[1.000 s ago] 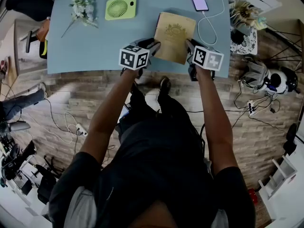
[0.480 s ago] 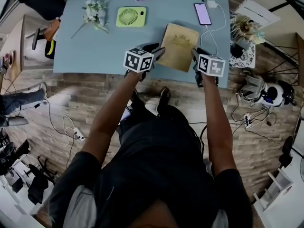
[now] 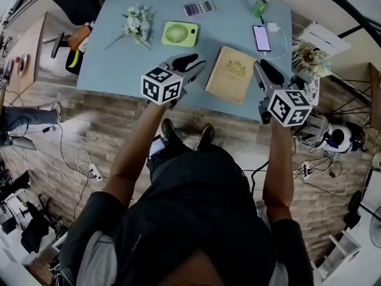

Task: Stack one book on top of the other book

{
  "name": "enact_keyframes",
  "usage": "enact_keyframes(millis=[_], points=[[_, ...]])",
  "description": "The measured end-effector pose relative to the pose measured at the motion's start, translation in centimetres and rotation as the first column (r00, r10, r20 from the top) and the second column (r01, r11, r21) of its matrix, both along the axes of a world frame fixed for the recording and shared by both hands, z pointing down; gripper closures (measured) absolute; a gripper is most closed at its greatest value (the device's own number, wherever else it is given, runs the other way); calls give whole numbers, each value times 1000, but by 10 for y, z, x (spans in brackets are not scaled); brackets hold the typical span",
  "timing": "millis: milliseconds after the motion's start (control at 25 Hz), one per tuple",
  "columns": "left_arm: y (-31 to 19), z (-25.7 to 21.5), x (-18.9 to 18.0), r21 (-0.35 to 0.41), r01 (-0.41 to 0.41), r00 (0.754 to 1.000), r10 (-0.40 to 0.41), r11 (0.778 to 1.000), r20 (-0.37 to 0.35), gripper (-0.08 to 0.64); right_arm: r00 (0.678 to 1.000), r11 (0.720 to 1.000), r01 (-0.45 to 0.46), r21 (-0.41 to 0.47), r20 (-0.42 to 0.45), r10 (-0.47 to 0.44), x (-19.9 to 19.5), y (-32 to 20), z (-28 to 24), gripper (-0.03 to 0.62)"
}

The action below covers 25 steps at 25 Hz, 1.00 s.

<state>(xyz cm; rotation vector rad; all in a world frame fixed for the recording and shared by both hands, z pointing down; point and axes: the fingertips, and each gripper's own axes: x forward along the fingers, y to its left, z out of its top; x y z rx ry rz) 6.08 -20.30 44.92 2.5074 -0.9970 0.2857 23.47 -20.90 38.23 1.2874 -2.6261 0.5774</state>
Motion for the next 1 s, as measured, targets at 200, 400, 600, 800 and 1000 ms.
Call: enact_keyframes(millis=[200, 400, 600, 800, 1000], points=[[11, -63, -38, 136, 45, 999, -45, 990, -3, 370, 994, 979, 102, 179, 21, -107, -23, 32, -86, 500], [27, -131, -87, 284, 132, 991, -131, 950, -24, 380, 989, 949, 142, 281, -6, -147, -33, 63, -147, 502], [58, -189, -126, 391, 170, 984, -177, 905, -17, 382, 989, 916, 145, 373, -38, -142, -34, 86, -192, 528], [87, -228, -148, 468, 176, 979, -205, 866, 11, 382, 990, 902, 141, 407, -60, -128, -29, 101, -211, 528], [105, -243, -156, 502, 184, 974, -224, 845, 20, 382, 991, 898, 132, 419, -61, -117, -24, 107, -217, 528]])
